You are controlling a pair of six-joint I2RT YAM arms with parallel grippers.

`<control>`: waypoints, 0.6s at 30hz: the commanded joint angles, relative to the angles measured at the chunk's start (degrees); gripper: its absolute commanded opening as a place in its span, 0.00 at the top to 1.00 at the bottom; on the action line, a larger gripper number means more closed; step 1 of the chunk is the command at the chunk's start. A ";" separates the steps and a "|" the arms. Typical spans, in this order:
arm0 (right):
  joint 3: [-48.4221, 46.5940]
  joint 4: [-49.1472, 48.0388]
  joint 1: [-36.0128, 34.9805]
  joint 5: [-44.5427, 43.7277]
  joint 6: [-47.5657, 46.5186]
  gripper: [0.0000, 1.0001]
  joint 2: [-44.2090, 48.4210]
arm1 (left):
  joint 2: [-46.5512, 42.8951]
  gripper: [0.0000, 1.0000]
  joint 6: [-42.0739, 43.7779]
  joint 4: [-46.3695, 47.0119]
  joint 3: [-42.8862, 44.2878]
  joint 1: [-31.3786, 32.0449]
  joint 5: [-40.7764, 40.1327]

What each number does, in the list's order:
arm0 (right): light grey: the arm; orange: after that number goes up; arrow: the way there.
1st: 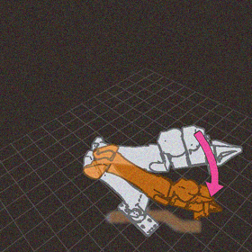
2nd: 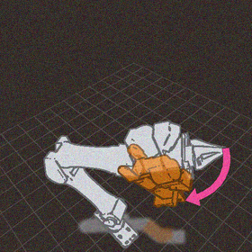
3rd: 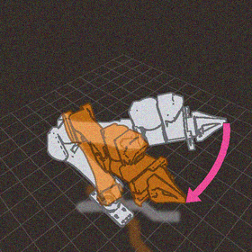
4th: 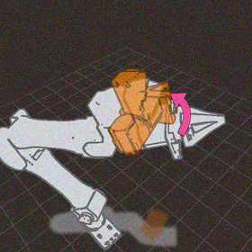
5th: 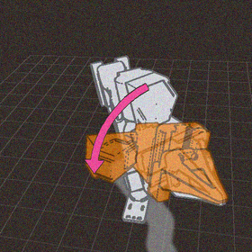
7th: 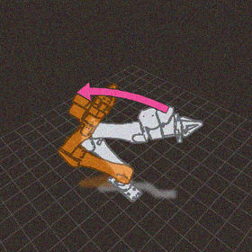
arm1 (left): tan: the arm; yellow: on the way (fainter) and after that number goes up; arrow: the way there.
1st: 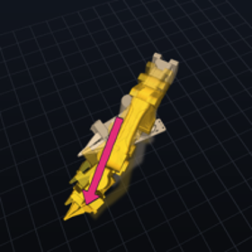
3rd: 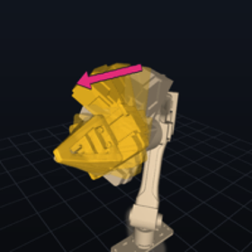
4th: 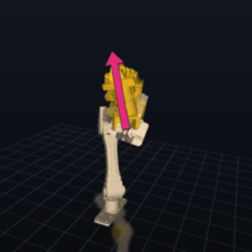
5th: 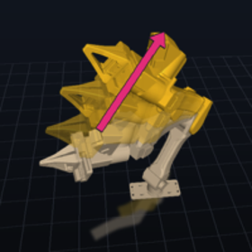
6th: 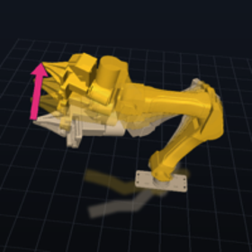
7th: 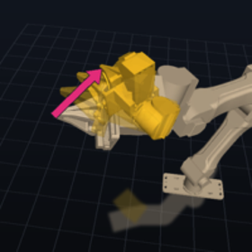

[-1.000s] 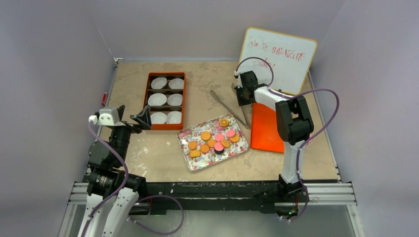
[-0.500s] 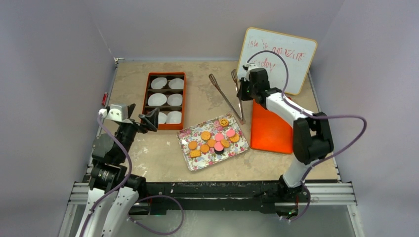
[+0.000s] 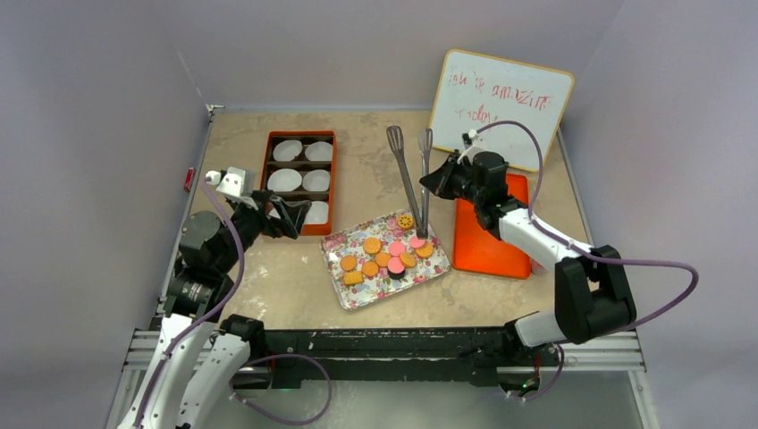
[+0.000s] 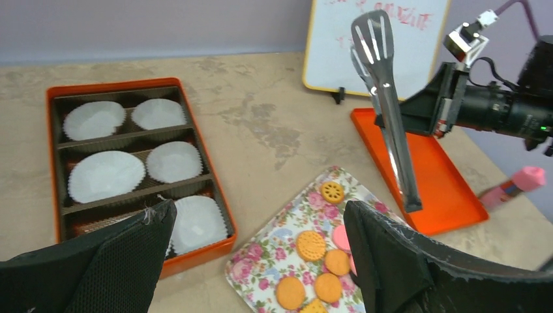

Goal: Pack the cookies

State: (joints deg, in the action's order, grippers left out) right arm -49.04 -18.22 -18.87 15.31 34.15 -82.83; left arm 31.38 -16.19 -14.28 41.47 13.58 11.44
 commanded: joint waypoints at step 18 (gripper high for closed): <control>10.26 -34.39 -0.29 12.76 24.76 1.00 5.73 | 16.62 0.04 -30.21 34.30 -4.19 1.29 26.75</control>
State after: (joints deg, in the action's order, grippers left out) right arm -39.33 -42.68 -18.87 24.01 53.12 -77.93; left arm 45.52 -37.93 8.01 37.56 13.74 33.21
